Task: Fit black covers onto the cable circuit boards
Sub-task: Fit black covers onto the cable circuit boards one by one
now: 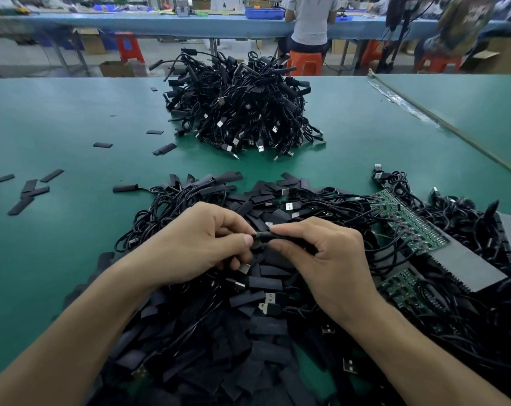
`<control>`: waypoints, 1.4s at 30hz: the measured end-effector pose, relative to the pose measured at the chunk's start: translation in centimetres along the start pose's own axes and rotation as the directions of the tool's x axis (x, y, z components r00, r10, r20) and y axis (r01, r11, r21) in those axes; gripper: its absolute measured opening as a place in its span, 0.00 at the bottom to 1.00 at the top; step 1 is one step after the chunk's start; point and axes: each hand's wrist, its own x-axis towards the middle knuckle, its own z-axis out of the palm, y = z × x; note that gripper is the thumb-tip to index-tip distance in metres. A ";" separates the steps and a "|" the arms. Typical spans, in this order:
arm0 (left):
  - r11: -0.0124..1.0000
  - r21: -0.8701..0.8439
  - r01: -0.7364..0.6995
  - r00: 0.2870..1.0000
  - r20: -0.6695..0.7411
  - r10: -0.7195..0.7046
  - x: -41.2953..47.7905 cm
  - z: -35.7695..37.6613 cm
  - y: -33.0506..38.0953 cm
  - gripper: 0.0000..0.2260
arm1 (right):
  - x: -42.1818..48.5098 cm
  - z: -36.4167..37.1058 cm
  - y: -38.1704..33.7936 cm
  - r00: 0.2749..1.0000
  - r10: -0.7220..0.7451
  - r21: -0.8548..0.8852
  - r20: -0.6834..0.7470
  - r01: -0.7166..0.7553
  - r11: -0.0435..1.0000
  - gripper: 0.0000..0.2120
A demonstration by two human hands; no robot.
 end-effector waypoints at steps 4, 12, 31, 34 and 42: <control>0.996 0.083 -0.041 0.999 -0.013 0.043 0.0 0.0 -0.2 0.07 | 0.1 -0.1 -0.1 1.000 0.013 0.003 -0.008 -0.013 1.000 0.10; 0.982 0.166 -0.089 0.996 -0.006 0.092 0.0 0.1 -0.5 0.08 | 0.0 0.1 0.0 0.999 0.006 0.027 0.046 -0.007 1.000 0.14; 0.948 0.318 -0.013 0.994 -0.096 0.046 -0.1 1.8 -0.2 0.10 | 0.2 0.2 0.8 0.930 0.368 0.330 -0.002 -0.347 0.878 0.08; 0.947 0.319 -0.018 0.992 -0.114 0.057 -0.1 1.9 -0.2 0.09 | 0.2 0.2 1.0 0.929 0.370 0.349 0.024 -0.355 0.868 0.09; 0.951 0.305 -0.057 0.985 -0.136 0.103 -0.1 1.7 -0.2 0.08 | 0.4 0.4 1.0 0.930 0.361 0.438 0.066 -0.352 0.827 0.11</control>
